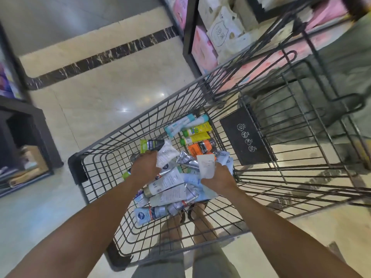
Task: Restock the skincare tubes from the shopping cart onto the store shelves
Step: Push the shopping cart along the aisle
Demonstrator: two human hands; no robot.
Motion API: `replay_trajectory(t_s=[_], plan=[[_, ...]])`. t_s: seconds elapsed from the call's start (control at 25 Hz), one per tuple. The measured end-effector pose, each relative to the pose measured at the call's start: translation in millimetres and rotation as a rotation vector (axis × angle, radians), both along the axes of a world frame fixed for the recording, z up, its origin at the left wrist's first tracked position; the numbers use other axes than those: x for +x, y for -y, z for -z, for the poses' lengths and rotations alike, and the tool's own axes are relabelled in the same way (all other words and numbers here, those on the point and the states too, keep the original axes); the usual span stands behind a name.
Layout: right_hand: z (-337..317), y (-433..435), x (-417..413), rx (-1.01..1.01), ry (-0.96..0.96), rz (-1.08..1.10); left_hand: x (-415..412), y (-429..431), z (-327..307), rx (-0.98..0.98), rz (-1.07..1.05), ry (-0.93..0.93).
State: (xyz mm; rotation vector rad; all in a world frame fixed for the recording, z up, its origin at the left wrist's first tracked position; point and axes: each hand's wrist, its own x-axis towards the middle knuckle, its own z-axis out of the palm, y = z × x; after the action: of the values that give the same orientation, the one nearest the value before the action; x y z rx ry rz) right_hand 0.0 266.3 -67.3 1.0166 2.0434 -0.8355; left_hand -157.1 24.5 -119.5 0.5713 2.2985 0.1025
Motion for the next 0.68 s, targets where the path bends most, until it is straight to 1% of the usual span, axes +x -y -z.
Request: replay_trajectory(t_s=[0.16,0.4,0.56,0.68], plan=[[-27,5,1,-0.008,-0.057,0.031,5,4,-42,0.073,-0.033,0.013],[-71,10,10,-0.037,-0.149,0.002,37,15,-106,0.139,-0.076,-0.075],[-77,1,19,-0.041,-0.216,-0.096,78,24,-145,0.169,-0.21,-0.139],[-108,2,25,-0.049,-0.314,-0.176,117,31,-181,0.23,-0.332,-0.185]])
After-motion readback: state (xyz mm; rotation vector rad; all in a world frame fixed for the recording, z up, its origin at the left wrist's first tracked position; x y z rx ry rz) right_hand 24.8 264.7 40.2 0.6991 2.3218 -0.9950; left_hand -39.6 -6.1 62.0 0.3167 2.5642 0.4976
